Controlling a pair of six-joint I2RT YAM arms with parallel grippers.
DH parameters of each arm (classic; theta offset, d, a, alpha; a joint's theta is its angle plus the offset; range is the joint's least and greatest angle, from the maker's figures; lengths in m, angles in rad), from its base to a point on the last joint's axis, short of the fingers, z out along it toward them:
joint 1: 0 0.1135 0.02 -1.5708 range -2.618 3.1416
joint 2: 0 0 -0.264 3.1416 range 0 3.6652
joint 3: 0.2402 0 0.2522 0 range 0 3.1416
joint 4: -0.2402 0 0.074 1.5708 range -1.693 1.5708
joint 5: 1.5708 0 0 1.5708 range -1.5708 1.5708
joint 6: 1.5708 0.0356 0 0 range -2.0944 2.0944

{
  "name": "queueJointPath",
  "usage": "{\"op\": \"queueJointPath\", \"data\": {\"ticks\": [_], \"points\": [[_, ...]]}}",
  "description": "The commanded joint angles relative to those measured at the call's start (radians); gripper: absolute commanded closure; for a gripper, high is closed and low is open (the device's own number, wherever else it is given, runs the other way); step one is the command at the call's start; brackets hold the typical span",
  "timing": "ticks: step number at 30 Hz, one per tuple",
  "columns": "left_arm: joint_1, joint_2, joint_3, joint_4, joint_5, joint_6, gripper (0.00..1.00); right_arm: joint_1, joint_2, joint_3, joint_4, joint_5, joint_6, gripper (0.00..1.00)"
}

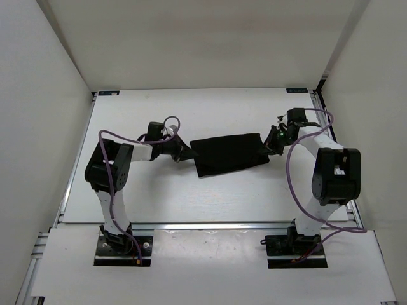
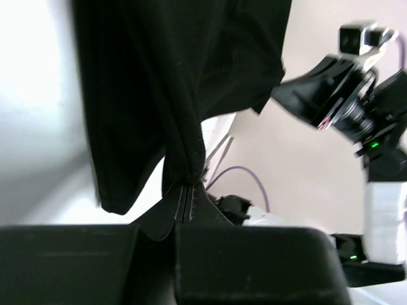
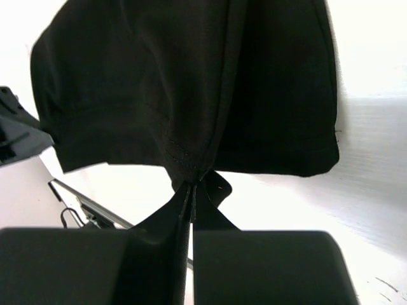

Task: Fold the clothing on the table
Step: Fold the skirt

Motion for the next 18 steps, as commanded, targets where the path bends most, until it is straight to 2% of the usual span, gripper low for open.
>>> {"op": "queueJointPath", "data": {"ticks": [1, 6, 11, 18], "points": [[-0.025, -0.062, -0.035, -0.028, -0.035, 0.055, 1.0, -0.02, -0.021, -0.004, -0.006, -0.001, -0.012, 1.0], [-0.04, -0.082, -0.053, -0.057, -0.061, 0.07, 1.0, -0.025, 0.018, 0.055, -0.016, 0.013, -0.027, 1.0], [-0.052, -0.133, -0.063, -0.105, -0.088, 0.095, 1.0, -0.094, 0.071, 0.138, -0.034, 0.006, -0.035, 1.0], [-0.081, -0.16, -0.095, -0.082, -0.076, 0.081, 1.0, -0.095, 0.156, 0.252, -0.089, 0.028, -0.042, 1.0]]}}
